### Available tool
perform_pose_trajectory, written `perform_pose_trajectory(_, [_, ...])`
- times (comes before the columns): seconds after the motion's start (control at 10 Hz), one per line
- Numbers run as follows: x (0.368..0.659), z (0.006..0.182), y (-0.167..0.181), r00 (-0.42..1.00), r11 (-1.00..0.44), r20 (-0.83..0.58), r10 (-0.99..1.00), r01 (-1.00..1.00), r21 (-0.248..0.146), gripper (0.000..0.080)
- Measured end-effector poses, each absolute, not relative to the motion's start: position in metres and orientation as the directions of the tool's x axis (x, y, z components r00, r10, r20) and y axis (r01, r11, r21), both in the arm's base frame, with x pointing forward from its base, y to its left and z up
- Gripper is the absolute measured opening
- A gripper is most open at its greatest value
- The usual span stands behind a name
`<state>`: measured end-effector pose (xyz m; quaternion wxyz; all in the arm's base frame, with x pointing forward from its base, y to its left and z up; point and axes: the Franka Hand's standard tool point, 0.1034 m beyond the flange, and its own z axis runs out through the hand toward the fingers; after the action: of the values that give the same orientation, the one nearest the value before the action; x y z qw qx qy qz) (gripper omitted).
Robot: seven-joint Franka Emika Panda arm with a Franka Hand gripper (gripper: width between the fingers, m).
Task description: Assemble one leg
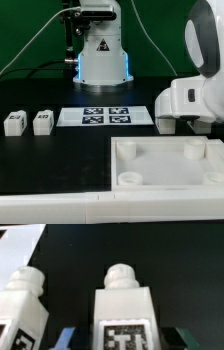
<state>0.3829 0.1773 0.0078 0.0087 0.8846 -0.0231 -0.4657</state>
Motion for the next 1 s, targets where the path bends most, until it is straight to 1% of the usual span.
perform_pose_trajectory(0.6, [0.383,0.008,0.177,0.565,-0.999,-0.823,-0.049,-0.033,0.037,0.0288])
perform_pose_trajectory(0.7, [0.385,0.008,0.176,0.572,-0.999,-0.819,-0.036,-0.024,0.027,0.0290])
perform_pose_trajectory(0.8, [0.392,0.016,0.172,0.596,-1.000,-0.803,-0.008,-0.002,0.009,0.0290])
perform_pose_trajectory(1.0, [0.408,0.046,0.167,0.632,-0.999,-0.775,0.027,0.032,-0.009,0.0290])
